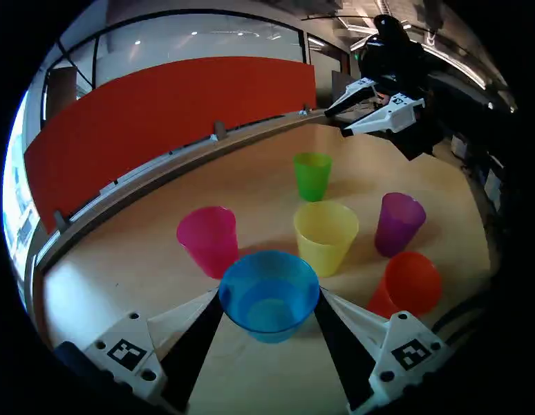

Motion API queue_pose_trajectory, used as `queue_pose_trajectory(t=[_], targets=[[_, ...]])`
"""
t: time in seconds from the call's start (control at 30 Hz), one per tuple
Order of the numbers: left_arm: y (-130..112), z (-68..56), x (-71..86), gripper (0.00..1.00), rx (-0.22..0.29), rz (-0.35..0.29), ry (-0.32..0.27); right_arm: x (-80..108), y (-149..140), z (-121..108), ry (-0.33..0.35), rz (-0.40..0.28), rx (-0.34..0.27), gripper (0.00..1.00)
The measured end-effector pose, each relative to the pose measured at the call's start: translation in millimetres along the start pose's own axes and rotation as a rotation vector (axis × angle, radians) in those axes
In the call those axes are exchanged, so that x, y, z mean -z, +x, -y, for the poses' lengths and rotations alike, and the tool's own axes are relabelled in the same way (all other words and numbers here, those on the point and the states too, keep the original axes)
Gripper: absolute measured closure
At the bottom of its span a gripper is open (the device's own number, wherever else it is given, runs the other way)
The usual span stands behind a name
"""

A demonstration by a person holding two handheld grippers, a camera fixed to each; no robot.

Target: Pour water

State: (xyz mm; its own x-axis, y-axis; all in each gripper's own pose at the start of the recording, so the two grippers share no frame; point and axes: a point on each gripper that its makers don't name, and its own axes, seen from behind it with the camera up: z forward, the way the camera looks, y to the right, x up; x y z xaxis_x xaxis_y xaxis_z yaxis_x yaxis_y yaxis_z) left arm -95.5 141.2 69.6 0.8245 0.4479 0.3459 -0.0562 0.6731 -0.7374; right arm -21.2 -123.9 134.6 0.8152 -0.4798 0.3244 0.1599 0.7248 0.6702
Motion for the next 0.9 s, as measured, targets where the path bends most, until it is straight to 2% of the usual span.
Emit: queue_pose_trajectory(t=[0.5,0.9], targets=[[30,13.2,17.6,0.13,0.018,-0.102,0.045,-8.1,-6,-1,0.006,0.012,-0.013,0.0],[44,17.5,21.5,0.13,0.028,-0.139,0.053,-14.2,-15,2,0.022,0.038,-0.013,0.0]])
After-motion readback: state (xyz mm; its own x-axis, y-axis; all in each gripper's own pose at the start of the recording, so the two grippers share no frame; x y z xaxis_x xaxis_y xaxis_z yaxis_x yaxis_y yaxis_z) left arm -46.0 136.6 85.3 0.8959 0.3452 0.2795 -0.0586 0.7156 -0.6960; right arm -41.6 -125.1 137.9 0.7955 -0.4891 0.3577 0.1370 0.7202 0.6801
